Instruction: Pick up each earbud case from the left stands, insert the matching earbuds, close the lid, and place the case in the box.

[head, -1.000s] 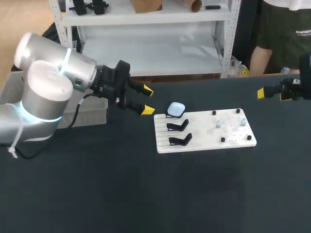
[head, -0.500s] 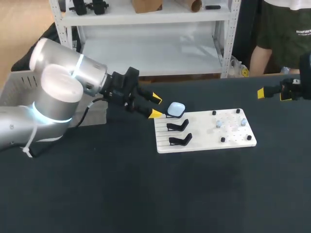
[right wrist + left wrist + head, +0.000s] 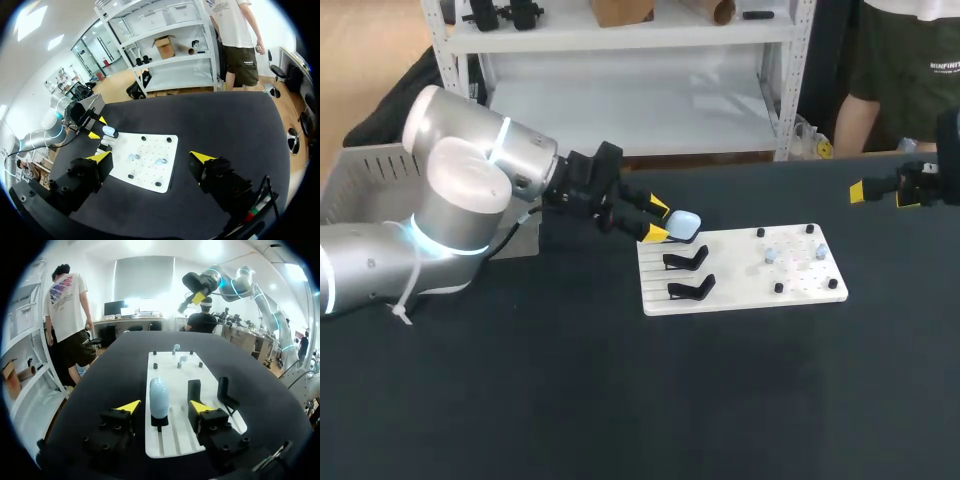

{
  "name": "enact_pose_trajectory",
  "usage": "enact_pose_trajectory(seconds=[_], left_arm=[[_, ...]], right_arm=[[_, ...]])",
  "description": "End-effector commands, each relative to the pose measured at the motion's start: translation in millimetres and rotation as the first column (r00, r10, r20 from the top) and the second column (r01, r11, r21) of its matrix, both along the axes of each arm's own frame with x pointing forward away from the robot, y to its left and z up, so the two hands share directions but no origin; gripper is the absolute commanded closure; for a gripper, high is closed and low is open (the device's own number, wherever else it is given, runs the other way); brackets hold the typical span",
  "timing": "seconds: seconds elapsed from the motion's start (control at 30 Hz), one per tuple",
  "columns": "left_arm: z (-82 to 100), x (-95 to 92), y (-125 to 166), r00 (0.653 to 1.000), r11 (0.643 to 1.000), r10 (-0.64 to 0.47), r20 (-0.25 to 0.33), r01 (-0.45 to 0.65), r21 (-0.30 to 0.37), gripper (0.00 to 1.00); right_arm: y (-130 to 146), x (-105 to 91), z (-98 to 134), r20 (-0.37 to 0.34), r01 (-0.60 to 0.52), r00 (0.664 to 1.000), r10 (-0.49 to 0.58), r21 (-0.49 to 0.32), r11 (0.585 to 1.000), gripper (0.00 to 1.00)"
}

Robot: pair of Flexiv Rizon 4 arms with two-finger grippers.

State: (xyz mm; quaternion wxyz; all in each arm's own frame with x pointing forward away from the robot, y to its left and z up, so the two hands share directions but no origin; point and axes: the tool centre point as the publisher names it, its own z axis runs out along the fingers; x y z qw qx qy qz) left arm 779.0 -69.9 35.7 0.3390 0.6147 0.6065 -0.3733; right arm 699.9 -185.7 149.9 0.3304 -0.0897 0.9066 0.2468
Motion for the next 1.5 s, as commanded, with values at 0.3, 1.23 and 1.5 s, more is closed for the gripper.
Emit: enact_pose_trajectory(seconds=[0.3, 1.23, 1.5], left_arm=[[-8.8, 9.4, -8.8, 1.000, 1.000, -0.003, -0.011, 0.003, -0.001, 0.49], [-16.4, 10.2, -18.2, 1.000, 1.000, 0.004, -0.019, -0.004, -0.004, 0.60], [-16.9, 11.0, -19.0, 1.000, 1.000, 0.006, -0.018, -0.006, -0.004, 0.65]], right_arm=[[-0.4, 0.4, 0.0, -0.001, -0.001, 1.000, 0.001, 0.000, 1.000, 0.00], [-0.4, 0.4, 0.0, -0.001, -0.001, 1.000, 0.001, 0.000, 1.000, 0.00], [-0.4, 0.4, 0.0, -0.001, -0.001, 1.000, 0.001, 0.000, 1.000, 0.00]])
